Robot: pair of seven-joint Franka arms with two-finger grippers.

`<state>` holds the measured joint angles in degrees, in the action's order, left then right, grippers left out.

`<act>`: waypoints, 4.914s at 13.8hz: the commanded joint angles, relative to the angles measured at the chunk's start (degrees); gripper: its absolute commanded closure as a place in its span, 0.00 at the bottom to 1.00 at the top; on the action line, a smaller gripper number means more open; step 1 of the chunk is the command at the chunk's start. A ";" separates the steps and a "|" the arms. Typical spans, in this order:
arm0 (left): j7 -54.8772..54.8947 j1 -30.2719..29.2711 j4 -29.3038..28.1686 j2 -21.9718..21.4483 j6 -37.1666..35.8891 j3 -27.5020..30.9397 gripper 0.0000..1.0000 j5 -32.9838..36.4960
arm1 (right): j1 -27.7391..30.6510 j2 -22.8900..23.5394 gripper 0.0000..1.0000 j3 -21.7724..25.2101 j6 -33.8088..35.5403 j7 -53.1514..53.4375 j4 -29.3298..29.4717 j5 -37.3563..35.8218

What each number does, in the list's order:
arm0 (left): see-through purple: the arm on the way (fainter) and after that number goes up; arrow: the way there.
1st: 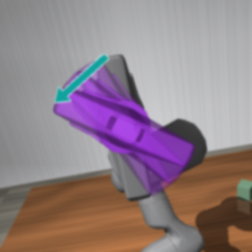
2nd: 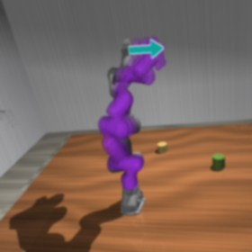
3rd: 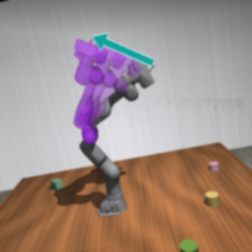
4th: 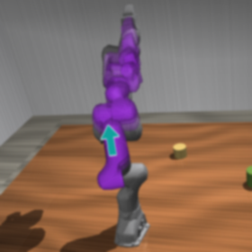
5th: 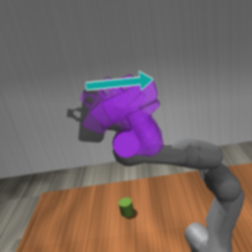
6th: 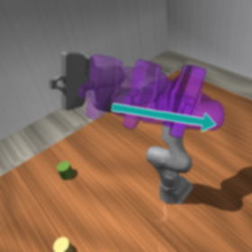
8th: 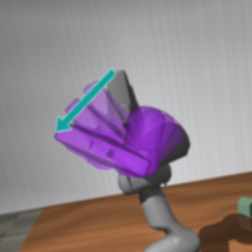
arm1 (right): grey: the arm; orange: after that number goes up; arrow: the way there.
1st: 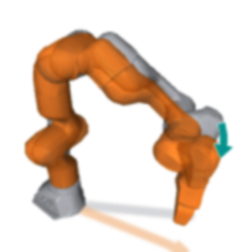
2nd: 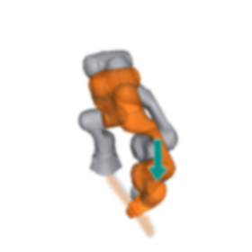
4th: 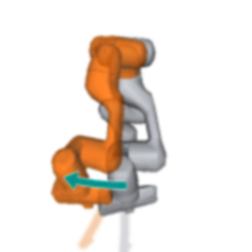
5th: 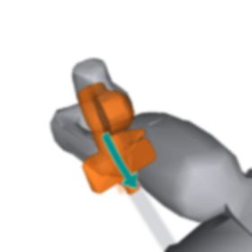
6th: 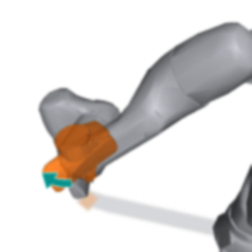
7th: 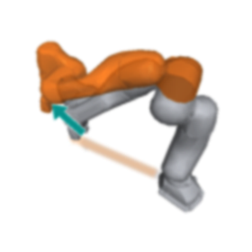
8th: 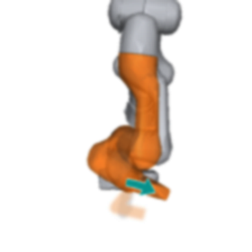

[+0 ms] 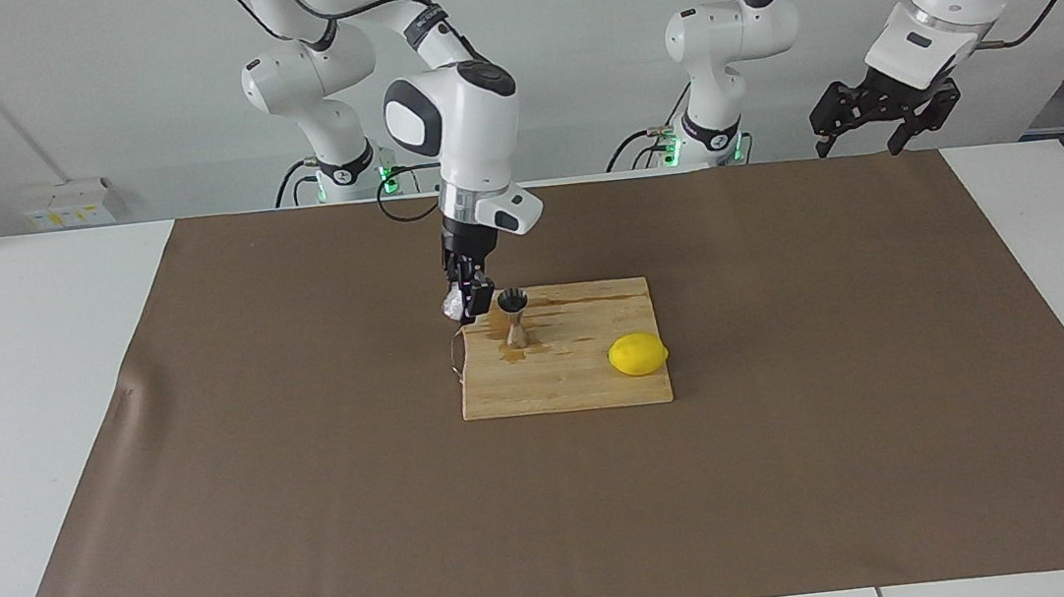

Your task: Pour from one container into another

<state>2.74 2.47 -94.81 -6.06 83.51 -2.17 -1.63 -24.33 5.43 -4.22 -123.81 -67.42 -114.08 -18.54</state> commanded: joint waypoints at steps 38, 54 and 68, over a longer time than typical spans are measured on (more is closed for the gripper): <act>-0.28 -0.80 -1.69 -1.58 0.77 -0.47 0.00 0.31 | 31.10 -8.23 0.00 -0.09 2.77 -35.02 -8.54 34.30; -0.28 -0.80 -1.69 -1.58 0.77 -0.47 0.00 0.31 | 26.79 -7.37 0.00 -2.11 22.09 69.83 18.96 19.26; -0.36 -0.80 -1.69 -1.58 0.77 -0.47 0.00 0.31 | 27.31 -7.36 0.00 -1.93 36.62 78.58 21.97 17.92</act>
<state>2.73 2.47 -94.81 -6.06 83.51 -2.17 -1.63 2.48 -0.79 -5.71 -86.78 10.72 -90.49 -0.40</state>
